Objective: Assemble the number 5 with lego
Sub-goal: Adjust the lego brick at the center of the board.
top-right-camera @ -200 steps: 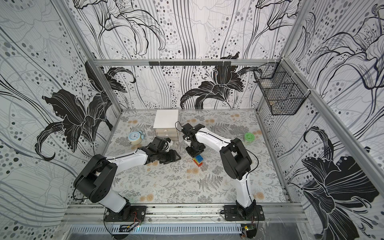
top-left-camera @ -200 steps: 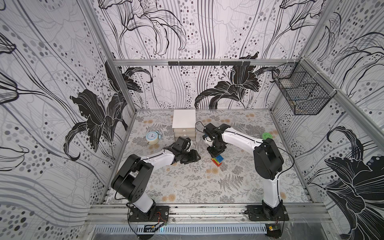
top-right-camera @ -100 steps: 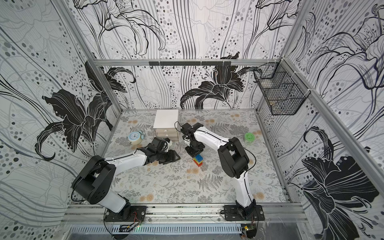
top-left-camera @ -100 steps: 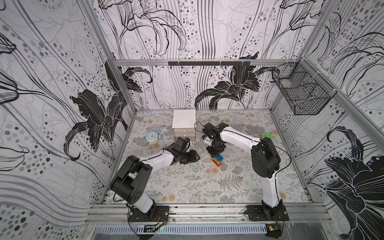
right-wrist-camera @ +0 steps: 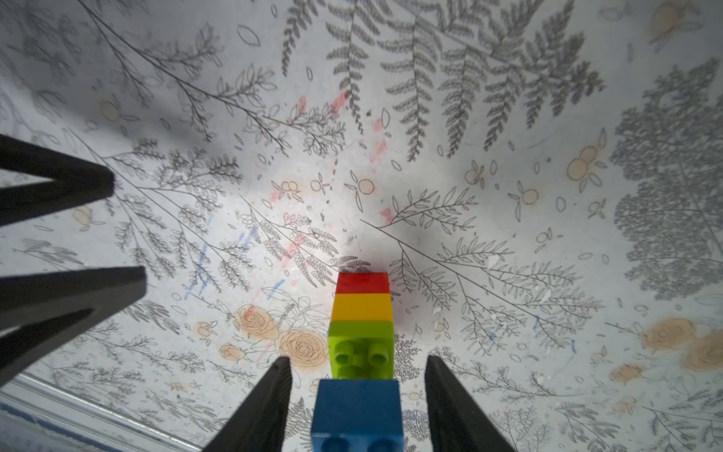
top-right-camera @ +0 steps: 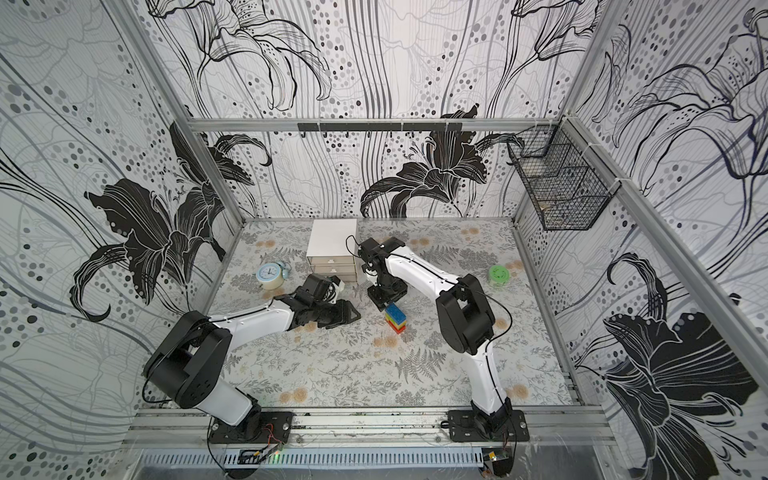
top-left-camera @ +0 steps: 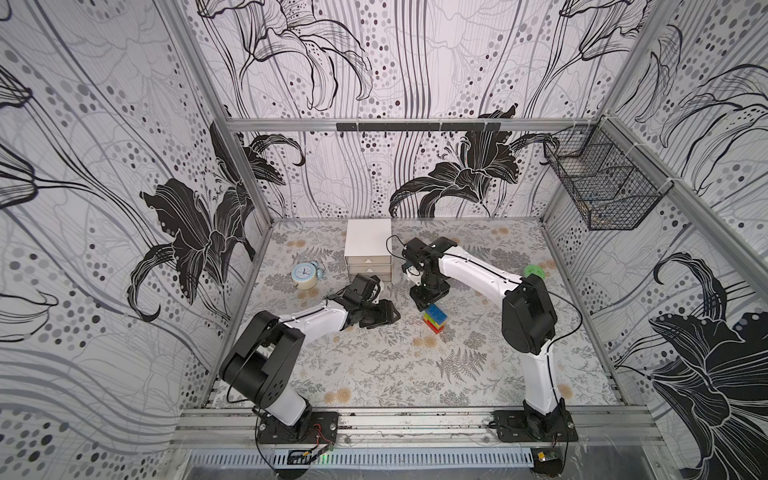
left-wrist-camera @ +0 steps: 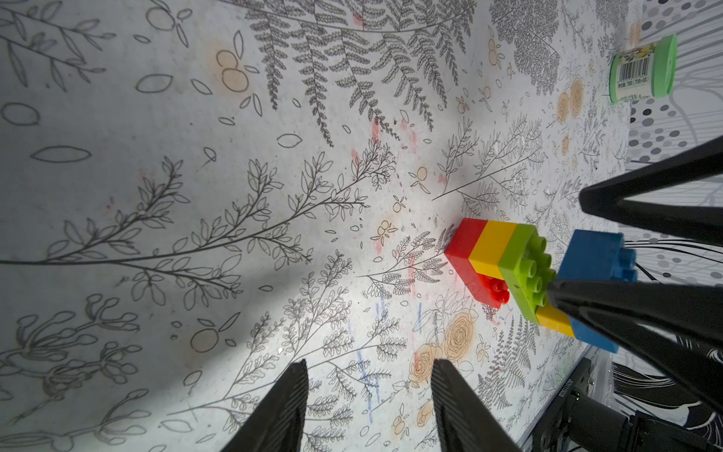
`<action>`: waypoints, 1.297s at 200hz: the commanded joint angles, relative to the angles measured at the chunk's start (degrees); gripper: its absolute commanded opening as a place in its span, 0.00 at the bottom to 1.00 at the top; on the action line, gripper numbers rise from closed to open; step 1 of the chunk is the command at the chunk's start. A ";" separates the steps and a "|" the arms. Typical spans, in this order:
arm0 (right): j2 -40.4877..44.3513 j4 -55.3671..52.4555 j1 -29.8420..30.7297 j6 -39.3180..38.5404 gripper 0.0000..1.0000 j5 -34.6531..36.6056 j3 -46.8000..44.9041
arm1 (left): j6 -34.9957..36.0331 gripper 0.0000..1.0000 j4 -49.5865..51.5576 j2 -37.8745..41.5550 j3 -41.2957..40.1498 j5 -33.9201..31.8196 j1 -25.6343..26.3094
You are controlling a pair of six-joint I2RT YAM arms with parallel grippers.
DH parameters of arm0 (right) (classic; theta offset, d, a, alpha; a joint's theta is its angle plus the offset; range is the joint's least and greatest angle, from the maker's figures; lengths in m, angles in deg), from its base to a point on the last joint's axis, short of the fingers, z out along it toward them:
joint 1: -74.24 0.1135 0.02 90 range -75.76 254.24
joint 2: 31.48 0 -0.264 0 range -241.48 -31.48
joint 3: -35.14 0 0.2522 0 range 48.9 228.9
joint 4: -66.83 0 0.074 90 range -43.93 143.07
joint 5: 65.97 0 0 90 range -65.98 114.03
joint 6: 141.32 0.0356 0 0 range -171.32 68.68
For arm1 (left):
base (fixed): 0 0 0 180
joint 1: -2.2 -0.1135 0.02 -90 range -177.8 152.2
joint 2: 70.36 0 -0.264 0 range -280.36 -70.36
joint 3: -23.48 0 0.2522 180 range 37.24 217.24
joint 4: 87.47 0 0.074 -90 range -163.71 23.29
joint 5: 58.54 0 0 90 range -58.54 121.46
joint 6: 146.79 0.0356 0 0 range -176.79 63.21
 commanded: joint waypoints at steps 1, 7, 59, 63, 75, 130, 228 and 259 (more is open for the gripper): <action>3.35 -2.09 0.27 0.62 0.59 -0.40 0.36 | 0.67 0.55 0.17 1.76 0.73 -0.84 -0.22; 4.44 -1.57 0.12 0.82 0.59 -0.48 -0.36 | 0.63 0.55 0.47 1.98 0.81 -0.87 -0.22; 16.67 9.20 -6.44 6.98 0.57 -0.73 -17.57 | 1.15 0.56 3.91 3.57 3.53 -1.53 1.79; 17.48 10.14 -6.99 7.37 0.56 -0.74 -19.14 | 1.23 0.56 4.30 3.51 3.90 -1.71 2.16; 18.84 12.40 -8.50 8.55 0.55 -0.66 -23.19 | 1.56 0.56 5.38 3.25 5.00 -2.30 3.19; 17.69 21.36 -9.49 11.86 0.49 1.80 -34.88 | 2.03 0.56 7.83 2.38 8.81 -2.81 5.23; 14.57 27.78 -9.16 13.11 0.46 0.93 -38.53 | 1.78 0.56 8.46 2.42 9.26 -3.83 5.32; 15.28 27.25 -8.42 13.24 0.45 -0.25 -39.79 | 1.89 0.56 8.61 2.78 9.50 -4.23 5.24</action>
